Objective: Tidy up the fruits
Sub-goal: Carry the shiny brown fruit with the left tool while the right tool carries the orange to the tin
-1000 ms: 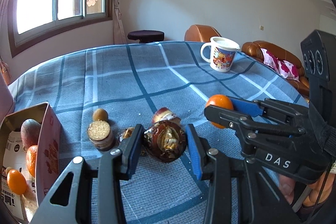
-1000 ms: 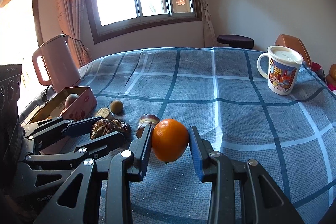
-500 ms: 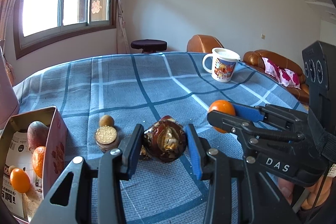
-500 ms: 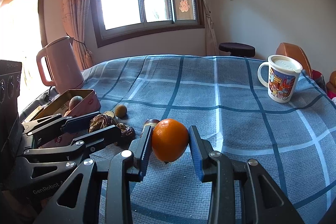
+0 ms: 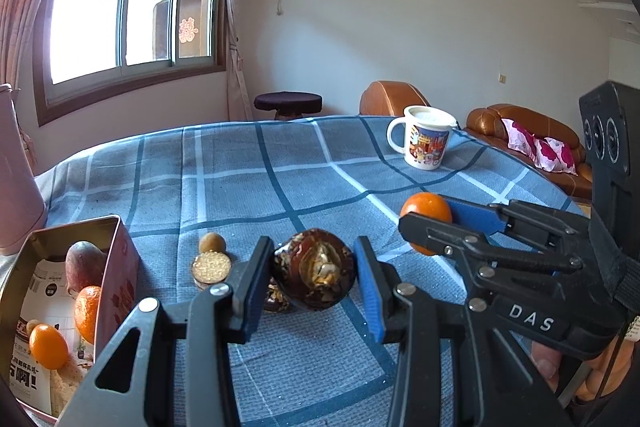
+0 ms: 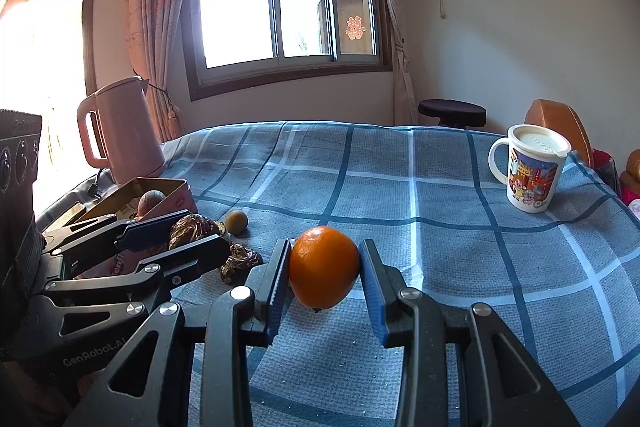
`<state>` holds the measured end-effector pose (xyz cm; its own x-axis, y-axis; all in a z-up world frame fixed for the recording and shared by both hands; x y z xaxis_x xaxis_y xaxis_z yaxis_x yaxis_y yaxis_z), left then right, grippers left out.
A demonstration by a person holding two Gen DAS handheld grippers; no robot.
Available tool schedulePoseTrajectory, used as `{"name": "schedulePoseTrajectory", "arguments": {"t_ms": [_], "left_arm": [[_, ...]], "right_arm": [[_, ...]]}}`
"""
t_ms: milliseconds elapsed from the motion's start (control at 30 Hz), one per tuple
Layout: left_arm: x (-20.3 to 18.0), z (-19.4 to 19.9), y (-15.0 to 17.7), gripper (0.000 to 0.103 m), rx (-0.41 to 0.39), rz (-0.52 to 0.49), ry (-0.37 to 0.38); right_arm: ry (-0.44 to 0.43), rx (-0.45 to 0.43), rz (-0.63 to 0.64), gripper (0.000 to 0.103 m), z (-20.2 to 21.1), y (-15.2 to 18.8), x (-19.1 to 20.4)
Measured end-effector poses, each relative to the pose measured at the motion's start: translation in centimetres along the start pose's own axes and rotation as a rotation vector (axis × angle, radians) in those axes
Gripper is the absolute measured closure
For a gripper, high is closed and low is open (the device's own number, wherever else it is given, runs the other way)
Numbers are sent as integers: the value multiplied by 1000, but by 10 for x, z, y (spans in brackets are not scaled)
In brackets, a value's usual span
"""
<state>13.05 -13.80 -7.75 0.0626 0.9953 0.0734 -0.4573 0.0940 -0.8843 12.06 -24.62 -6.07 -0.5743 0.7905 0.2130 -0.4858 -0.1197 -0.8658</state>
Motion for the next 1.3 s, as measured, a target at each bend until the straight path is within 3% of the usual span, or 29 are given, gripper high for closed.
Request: {"name": "schedulePoseTrajectory", "arguments": {"t_ms": [1300], "left_arm": [[11,27,-7,60,-131,1,-61]], "right_arm": [[38,-143,107,66,30,-10,18]]}}
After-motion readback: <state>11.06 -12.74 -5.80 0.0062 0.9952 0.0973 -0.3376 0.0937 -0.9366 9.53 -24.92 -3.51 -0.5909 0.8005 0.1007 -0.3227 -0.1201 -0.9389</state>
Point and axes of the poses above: each gripper's, at about its wrist camera, not at the fingertips, and z roughly against the way its jaws point, x to its left, y to its underside, the point moved 8 cm from there along -z, roughly the way its jaws point, and after that the axes turned 15 degrees about -y, right-handed, at the moved point
